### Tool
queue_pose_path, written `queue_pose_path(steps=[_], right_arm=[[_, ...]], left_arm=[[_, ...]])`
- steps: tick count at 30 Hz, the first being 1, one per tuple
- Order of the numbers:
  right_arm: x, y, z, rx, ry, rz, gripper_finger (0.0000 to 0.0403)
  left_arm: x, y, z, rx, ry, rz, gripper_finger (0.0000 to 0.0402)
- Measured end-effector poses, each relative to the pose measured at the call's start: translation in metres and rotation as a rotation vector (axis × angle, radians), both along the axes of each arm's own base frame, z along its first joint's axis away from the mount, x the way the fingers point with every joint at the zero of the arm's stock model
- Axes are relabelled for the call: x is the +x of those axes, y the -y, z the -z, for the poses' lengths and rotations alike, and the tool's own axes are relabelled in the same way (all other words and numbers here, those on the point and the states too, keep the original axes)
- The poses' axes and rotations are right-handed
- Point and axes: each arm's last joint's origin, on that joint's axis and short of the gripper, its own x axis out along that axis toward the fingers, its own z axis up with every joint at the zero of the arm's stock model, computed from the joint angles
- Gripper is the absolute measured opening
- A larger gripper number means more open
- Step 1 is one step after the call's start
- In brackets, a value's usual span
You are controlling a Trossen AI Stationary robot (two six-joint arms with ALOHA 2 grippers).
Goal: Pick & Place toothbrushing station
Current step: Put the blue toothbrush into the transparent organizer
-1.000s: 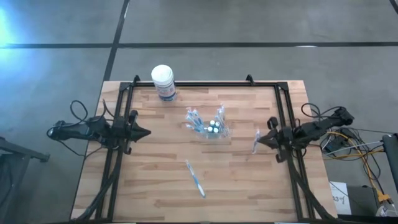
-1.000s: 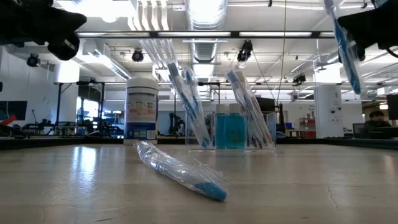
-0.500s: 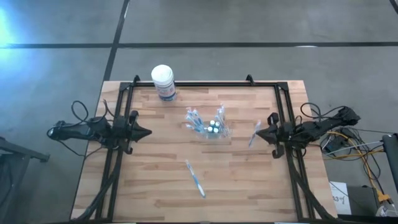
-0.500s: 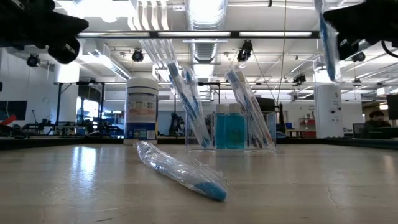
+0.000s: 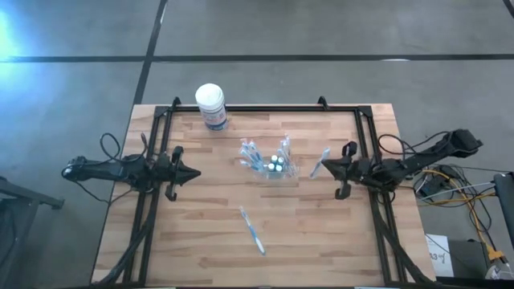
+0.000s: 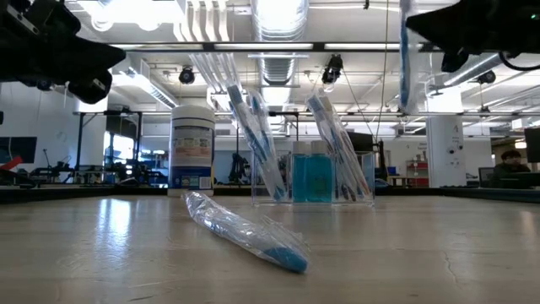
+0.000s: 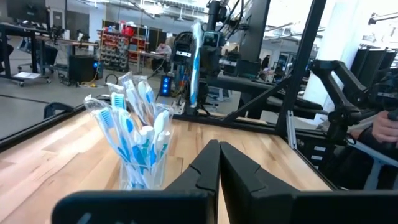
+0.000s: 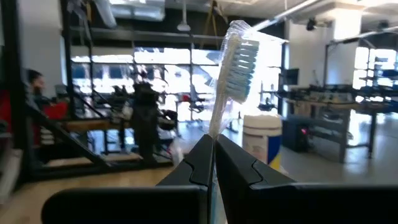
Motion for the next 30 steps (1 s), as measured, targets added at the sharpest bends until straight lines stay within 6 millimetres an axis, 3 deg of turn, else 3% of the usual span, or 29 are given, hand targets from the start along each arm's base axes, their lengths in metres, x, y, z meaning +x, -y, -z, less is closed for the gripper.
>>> queue_pose_path(steps=[9,17,25,30], right_arm=[[0.025,0.014,0.012,0.028,-0.04,0.126,0.0012],[0.039,0.013,0.018,-0.003,-0.006,0.151,0.0012],[0.067,0.02,0.029,-0.005,-0.071,0.209,0.0012],[0.072,0.022,0.033,-0.03,-0.05,0.233,0.0012]], left_arm=[[0.0,0.0,-0.001,-0.001,0.011,-0.003,0.0014],[0.0,0.0,-0.001,0.0,0.011,-0.003,0.0014],[0.0,0.0,-0.001,0.015,0.011,-0.004,0.0014],[0.0,0.0,-0.001,0.015,0.011,-0.004,0.0014]])
